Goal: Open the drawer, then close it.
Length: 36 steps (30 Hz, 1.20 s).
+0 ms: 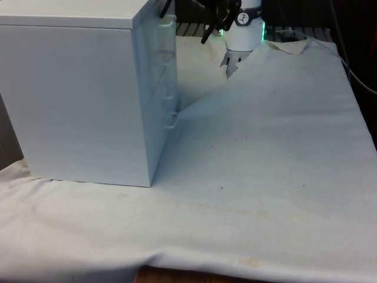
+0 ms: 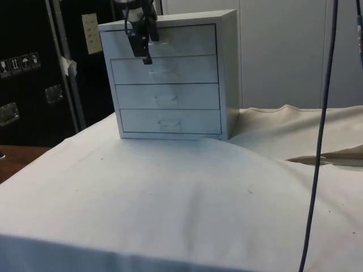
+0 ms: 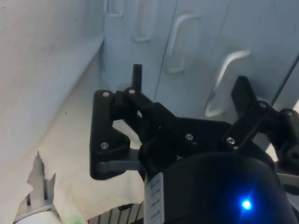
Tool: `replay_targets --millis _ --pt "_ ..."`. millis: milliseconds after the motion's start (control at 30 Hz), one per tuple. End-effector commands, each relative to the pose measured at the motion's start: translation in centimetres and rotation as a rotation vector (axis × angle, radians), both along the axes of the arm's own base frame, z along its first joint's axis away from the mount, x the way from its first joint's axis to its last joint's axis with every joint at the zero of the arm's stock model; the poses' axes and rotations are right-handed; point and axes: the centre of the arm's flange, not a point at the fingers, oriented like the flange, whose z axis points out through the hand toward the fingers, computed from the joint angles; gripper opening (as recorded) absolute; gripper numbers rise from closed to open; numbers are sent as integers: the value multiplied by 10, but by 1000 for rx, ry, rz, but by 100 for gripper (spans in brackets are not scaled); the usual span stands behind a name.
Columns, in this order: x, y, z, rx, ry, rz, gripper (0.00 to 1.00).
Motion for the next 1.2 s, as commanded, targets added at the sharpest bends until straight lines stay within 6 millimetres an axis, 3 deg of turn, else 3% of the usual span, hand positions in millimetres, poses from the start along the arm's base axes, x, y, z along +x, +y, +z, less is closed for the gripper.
replay_targets --millis 0,100,133,267,433,467,533,633,933,1167 --pt "1 -1 -1 -11 -13 7 95" --pt "1 0 -4 -9 -2 -1 78" --pt "1 -1 -4 -17 -15 4 78" --pt "1 -1 -6 -27 -16 3 51" --pt "1 -5 -4 -39 -8 -4 27" --pt "1 -1 -6 -36 -18 3 27" --pt "1 -1 -6 -43 -21 3 12" --pt "0 -1 -5 -52 -19 -2 0" --pt "2 -2 0 -68 -16 -10 0" --pt "3 17 3 -114 -16 -12 0"
